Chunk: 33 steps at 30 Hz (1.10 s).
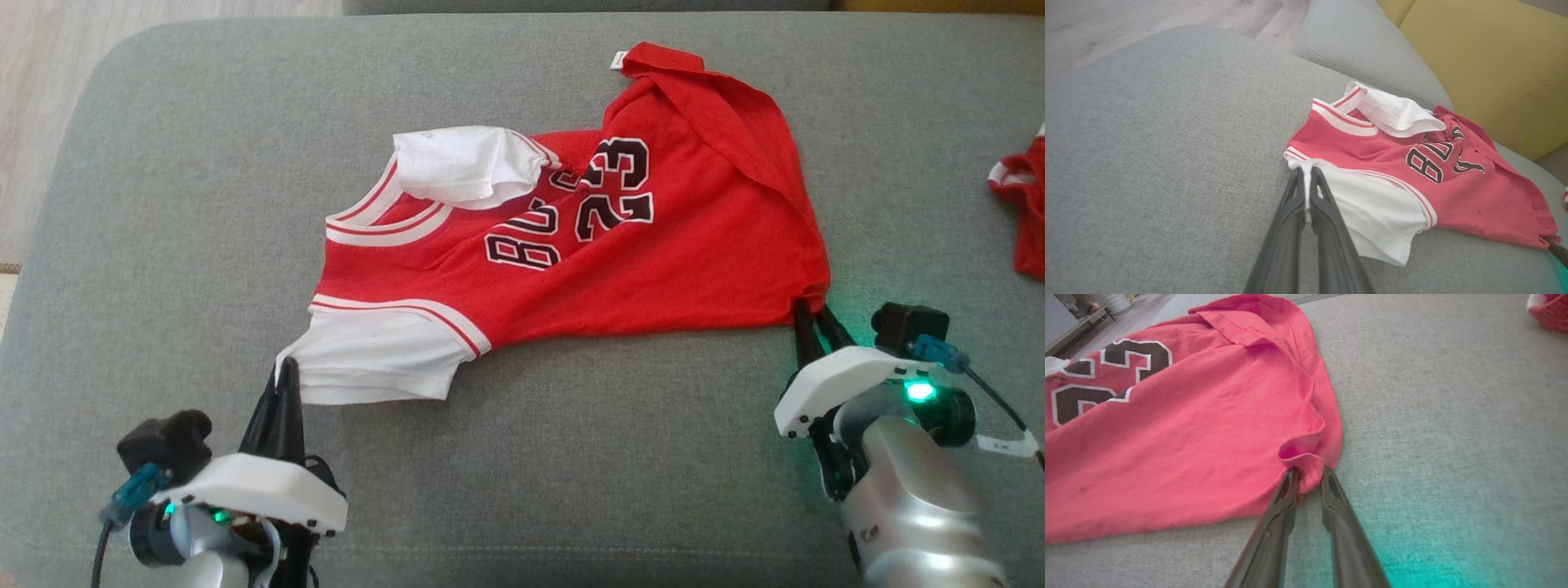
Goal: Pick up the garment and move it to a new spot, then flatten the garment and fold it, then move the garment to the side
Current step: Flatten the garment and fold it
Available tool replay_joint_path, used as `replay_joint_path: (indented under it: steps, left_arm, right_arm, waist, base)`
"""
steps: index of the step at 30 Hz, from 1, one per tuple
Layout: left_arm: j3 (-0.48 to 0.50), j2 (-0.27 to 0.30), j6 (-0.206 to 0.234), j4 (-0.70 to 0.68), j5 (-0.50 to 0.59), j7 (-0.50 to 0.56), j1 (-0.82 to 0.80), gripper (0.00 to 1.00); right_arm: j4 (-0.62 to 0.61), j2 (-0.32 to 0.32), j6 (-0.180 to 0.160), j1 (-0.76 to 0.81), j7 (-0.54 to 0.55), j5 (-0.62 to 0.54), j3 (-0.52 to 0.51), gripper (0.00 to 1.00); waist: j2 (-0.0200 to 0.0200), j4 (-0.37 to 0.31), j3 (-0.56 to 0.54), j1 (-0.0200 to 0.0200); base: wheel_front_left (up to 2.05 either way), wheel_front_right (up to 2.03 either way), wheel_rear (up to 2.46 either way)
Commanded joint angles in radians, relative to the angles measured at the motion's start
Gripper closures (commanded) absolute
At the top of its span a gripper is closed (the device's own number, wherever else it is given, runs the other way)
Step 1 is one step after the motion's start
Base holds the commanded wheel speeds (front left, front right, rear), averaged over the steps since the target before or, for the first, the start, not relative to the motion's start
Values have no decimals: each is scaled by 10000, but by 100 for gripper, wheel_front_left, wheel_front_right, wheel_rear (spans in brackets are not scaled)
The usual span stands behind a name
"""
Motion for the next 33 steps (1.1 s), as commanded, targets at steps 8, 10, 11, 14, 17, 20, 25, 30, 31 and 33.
replay_joint_path:
  steps: [8,10,11,14,17,20,25,30,31,33]
  left_arm:
    - [374,119,-44,-405,-65,-525,-291,100]
    - [421,124,-88,-501,-104,-675,-327,100]
    - [448,134,-119,-567,-124,-755,-355,100]
    - [521,165,-199,-810,-183,-938,-470,100]
    - [622,222,-222,-1300,-263,-973,-603,100]
    - [724,379,-250,-1934,-270,-948,-771,100]
    - [1019,822,-255,-3544,-298,-609,-1300,100]
    - [1211,1318,-149,-5100,-101,-9,-2040,100]
    - [1241,1425,-138,-5403,-58,131,-2230,100]
    - [1287,1668,-135,-5996,54,435,-2648,100]
  right_arm:
    - [269,5,65,-587,-642,1451,909,100]
    - [109,5,65,-622,-796,1906,1202,100]
    - [-41,5,65,-633,-858,2165,1357,100]
    - [-700,5,65,-593,-957,3074,1853,100]
    - [-1490,5,65,-502,-1015,3435,2111,100]
    - [-2482,-43,65,-360,-969,3630,2229,100]
    - [-5235,-440,65,209,-408,4136,2278,100]
    - [-7974,-683,65,824,258,4462,1916,100]
    - [-8515,-706,65,942,409,4493,1805,100]
    - [-9597,-736,65,1133,732,4489,1584,100]
  waist:
    - [0,-96,-150,0]
    - [0,-190,-230,0]
    - [0,-250,-274,0]
    - [0,-446,-444,0]
    - [0,-645,-670,0]
    - [0,-802,-885,0]
    - [0,-995,-1354,0]
    - [0,-1091,-1717,0]
    - [0,-1107,-1780,0]
    - [0,-1148,-1861,0]
  base:
    - [0,0,0]
    - [0,0,0]
    - [0,0,0]
    - [0,0,0]
    - [0,0,0]
    - [0,0,0]
    - [0,0,0]
    - [0,0,0]
    - [0,0,0]
    - [0,0,0]
